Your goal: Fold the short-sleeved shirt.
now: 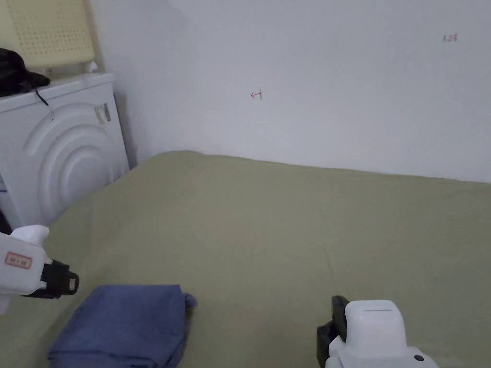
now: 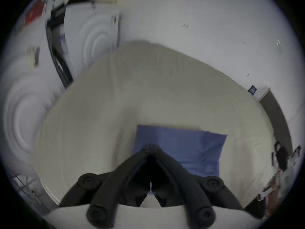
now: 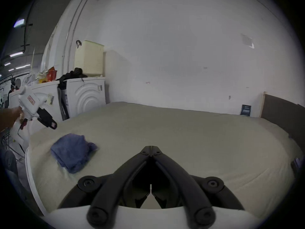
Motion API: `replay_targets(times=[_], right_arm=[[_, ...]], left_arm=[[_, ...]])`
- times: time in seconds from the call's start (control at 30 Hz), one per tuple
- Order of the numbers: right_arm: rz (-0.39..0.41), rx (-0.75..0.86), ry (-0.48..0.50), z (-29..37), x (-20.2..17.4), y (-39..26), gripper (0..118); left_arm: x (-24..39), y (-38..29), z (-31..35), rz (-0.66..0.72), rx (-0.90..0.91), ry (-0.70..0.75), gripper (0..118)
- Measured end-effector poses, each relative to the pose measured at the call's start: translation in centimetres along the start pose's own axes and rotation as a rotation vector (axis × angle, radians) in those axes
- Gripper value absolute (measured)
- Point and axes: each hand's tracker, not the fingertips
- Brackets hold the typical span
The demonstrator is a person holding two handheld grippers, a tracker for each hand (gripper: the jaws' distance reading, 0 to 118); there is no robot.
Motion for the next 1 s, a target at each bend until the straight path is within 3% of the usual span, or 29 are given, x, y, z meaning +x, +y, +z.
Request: replay_targets(times=[0.03,0.13,0.37,0.53,0.7,1.0], right_arm=[[0.007,0.01,-0.032,0.8,1.7,0.1,0],[0.015,-0.001,-0.095,3.0,6.9,0.3,0],[-0.011,-0.031,-0.274,6.3,20.2,0.6,0],[0.004,-0.031,-0.352,9.3,27.2,1.2,0],[0.006,0.0,-0.394,12.2,30.6,1.5,0],[0.003,0.031,-0.423,14.6,31.9,2.2,0]], left_arm=[[2.4,-0.4,0.3,-0.011,0.003,0.025,0],[9.8,-2.2,0.4,-0.062,0.04,-0.095,0],[30.7,-9.2,1.2,-0.105,0.316,-0.113,0],[40.8,-13.5,3.2,-0.15,0.472,-0.17,0],[46.2,-15.5,6.8,-0.188,0.599,-0.167,0],[46.7,-14.8,9.4,-0.189,0.619,-0.151,0]])
